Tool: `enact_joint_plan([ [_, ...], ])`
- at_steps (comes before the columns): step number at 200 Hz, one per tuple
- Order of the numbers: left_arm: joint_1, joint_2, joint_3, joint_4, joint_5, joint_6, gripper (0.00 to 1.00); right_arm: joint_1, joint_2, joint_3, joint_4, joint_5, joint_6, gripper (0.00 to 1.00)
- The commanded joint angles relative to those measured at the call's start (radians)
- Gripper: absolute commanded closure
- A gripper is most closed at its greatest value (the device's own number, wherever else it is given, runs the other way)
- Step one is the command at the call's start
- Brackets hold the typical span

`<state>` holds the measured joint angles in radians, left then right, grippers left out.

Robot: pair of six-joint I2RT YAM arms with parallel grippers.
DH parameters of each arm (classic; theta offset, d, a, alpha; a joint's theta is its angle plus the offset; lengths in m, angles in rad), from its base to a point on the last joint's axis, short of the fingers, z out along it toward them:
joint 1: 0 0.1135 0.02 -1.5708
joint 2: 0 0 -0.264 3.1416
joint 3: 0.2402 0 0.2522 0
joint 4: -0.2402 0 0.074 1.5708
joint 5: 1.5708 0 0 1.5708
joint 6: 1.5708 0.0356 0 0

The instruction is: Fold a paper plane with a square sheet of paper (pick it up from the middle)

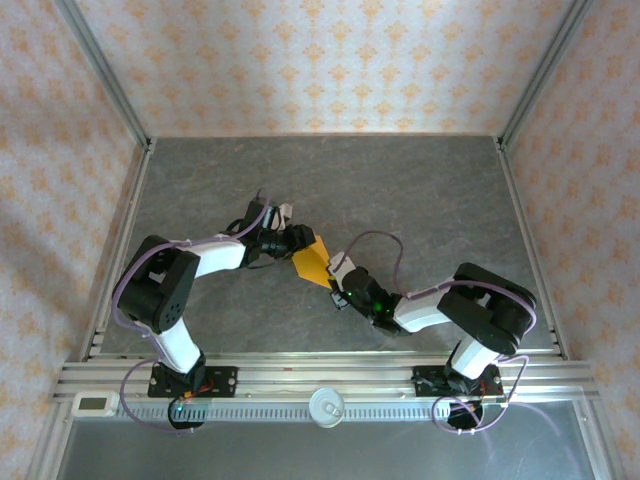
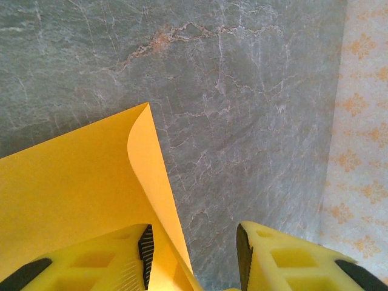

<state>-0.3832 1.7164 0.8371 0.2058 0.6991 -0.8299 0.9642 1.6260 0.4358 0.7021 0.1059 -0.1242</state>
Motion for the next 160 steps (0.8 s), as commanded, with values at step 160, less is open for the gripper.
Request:
enact_joint_plan([
  [160, 0.016, -0.246, -0.009, -0.149, -0.289, 0.094, 0.34, -0.182, 0.072, 0.084, -0.034, -0.546, 0.398, 1.00],
])
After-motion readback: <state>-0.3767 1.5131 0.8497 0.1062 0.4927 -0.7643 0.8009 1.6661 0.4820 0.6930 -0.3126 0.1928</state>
